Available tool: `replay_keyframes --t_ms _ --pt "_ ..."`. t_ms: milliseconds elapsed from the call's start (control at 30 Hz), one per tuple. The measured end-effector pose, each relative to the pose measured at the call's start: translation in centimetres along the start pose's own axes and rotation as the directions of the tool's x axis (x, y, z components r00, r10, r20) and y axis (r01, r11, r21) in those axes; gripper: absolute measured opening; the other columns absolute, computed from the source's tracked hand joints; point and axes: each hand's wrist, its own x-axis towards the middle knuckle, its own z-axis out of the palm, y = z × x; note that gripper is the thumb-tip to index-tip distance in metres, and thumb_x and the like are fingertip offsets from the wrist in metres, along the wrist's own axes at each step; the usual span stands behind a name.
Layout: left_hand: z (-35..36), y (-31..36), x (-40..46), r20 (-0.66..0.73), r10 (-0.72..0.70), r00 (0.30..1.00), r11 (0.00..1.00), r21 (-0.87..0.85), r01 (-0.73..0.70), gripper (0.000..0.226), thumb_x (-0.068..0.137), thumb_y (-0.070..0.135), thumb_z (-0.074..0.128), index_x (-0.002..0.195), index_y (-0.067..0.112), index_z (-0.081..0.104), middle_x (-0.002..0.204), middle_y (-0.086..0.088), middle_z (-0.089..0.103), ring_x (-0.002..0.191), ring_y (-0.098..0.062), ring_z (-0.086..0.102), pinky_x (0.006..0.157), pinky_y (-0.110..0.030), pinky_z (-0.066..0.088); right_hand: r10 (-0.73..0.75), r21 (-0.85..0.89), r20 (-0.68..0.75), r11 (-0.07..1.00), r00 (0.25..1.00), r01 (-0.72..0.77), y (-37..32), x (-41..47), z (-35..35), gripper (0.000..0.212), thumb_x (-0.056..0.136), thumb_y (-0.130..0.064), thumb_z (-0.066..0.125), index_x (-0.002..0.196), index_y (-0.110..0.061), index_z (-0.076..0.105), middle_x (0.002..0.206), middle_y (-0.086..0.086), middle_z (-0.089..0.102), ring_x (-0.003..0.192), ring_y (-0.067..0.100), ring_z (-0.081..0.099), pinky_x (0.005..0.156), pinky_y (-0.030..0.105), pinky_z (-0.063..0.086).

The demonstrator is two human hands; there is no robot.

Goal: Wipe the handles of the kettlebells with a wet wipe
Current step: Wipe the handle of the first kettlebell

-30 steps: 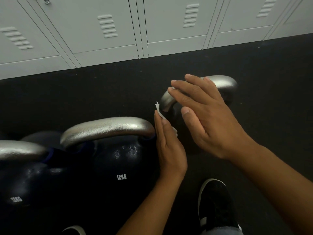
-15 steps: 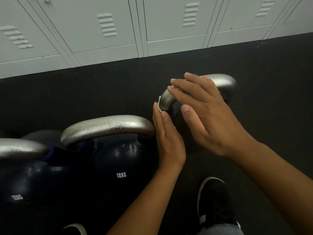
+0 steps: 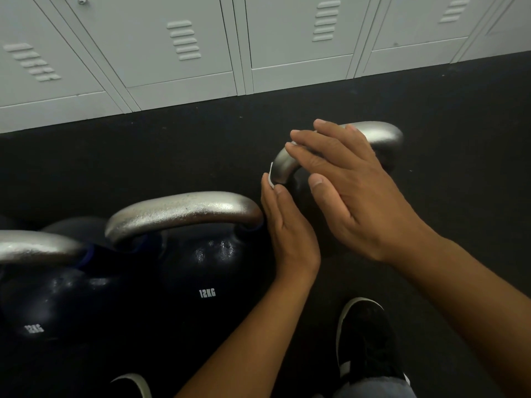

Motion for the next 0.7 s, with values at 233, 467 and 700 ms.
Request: replay_keyframes --t_ms 233,467,700 --pt "-0.2 1.2 -1.3 0.042 0.05 0.998 0.999 -0.023 -0.049 0.055 0.112 0.043 0.023 0.164 0.025 0.018 0.17 0.014 0.02 0.147 0.013 0.02 0.109 0.001 0.024 -0.006 0.01 -0.002 1.0 1.0 0.006 0.1 -0.1 -0.1 0.053 0.107 -0.029 0.029 0.152 -0.011 0.053 0.161 0.002 0.047 0.157 0.018 0.025 0.131 0.043 0.013" --pt "-0.1 1.3 -1.0 0.045 0.133 0.99 0.99 -0.058 -0.13 0.068 0.102 0.049 0.026 0.164 0.025 0.018 0.17 0.011 0.022 0.153 0.005 0.021 0.123 -0.016 0.022 -0.011 0.02 -0.008 1.0 1.0 0.011 0.3 -0.1 -0.1 0.054 0.108 -0.03 0.028 0.152 -0.011 0.052 0.161 0.002 0.047 0.157 0.018 0.027 0.131 0.039 0.012" --pt "-0.3 0.5 -0.9 0.021 0.0 1.0 0.998 -0.06 0.001 0.054 0.113 0.04 0.028 0.163 0.025 0.019 0.17 0.011 0.02 0.152 0.004 0.019 0.123 -0.016 0.02 -0.01 0.024 -0.015 1.0 1.0 0.01 0.3 -0.1 -0.1 0.053 0.108 -0.029 0.029 0.152 -0.011 0.052 0.161 0.001 0.047 0.157 0.017 0.027 0.131 0.038 0.012"
